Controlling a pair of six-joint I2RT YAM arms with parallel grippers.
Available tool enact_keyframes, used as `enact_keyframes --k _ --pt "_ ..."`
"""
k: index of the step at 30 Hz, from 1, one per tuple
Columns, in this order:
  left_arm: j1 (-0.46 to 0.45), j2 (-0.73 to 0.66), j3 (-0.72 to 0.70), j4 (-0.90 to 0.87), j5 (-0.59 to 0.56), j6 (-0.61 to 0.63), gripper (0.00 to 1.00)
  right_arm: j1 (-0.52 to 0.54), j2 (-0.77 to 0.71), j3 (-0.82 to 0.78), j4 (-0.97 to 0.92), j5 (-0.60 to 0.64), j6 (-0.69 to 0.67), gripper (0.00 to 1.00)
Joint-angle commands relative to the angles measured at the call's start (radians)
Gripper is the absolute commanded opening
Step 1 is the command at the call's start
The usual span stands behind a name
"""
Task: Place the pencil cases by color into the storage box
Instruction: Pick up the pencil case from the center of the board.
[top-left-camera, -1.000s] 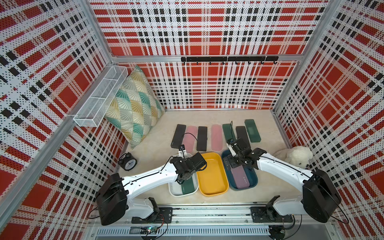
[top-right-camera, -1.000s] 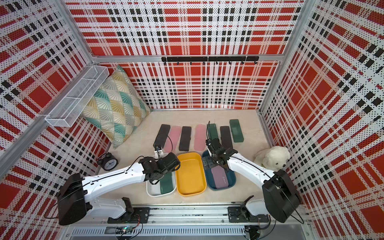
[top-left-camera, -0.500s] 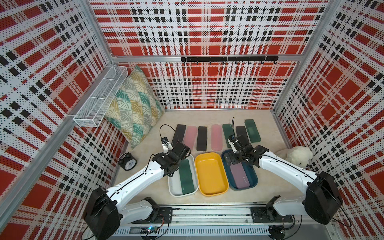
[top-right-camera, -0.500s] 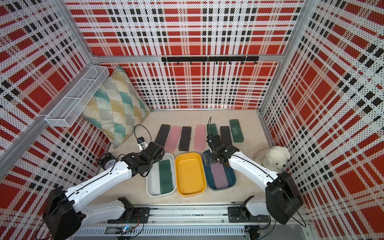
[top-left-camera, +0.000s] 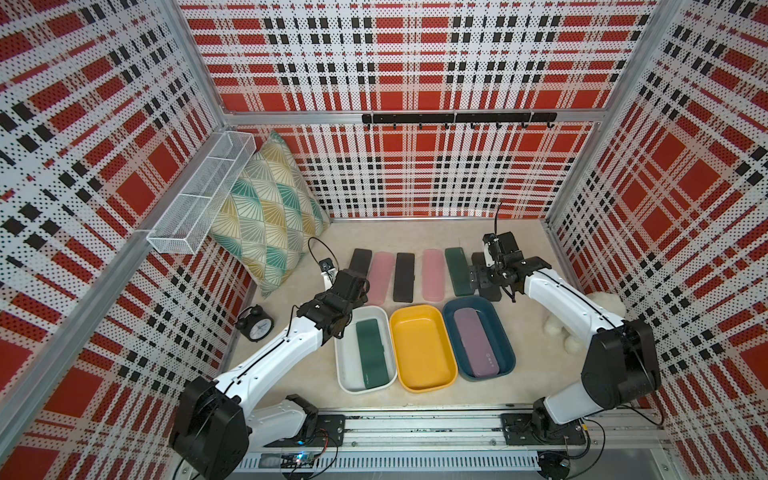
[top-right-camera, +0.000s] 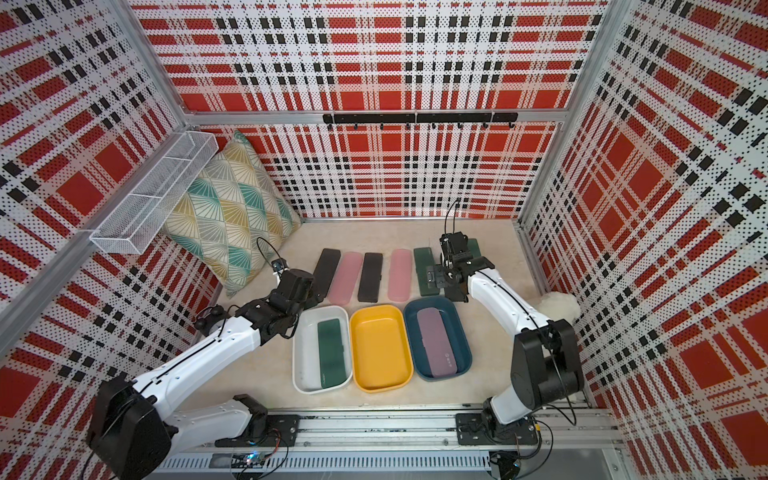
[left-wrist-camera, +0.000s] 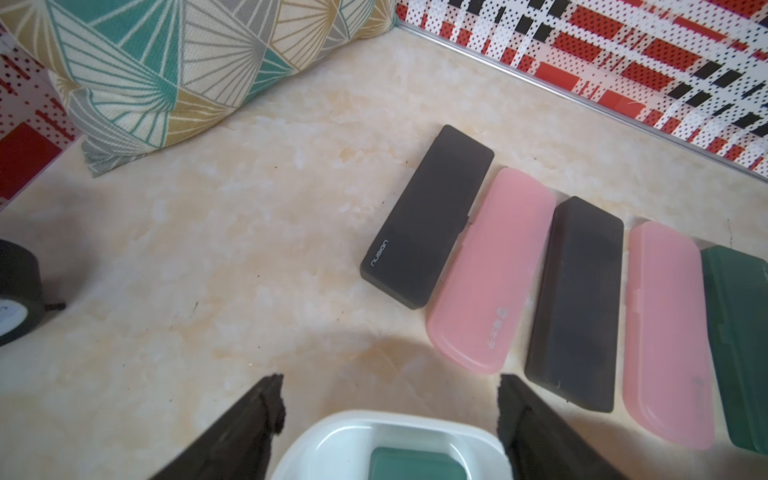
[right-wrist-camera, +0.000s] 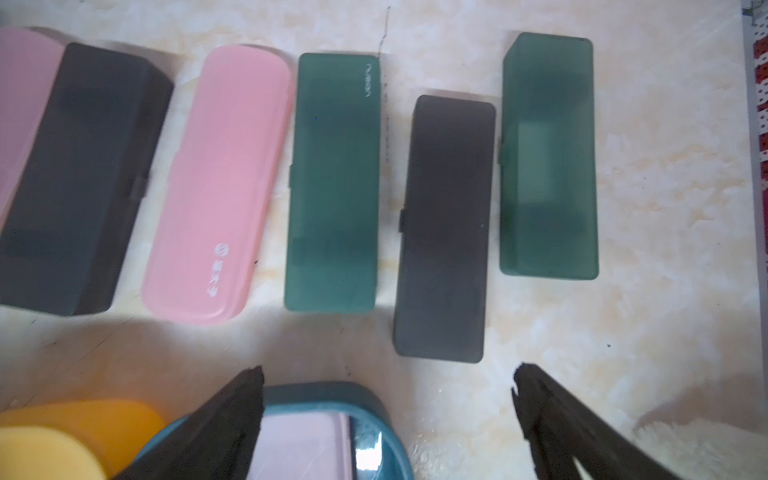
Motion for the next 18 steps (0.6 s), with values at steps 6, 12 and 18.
enact_keyframes --k 6,12,18 --pt "0.029 0.014 0.018 0.126 0.036 0.090 0.85 -0.132 0.195 0.153 -0.022 -0.036 -0.079 1.00" --pt "0.044 0.024 0.015 0.160 0.055 0.109 0.85 -0.199 0.318 0.278 -0.026 -0.053 -0.096 0.99" --pt "0.049 0.050 0.026 0.174 0.059 0.119 0.85 -0.242 0.448 0.416 -0.056 -0.051 -0.114 0.99"
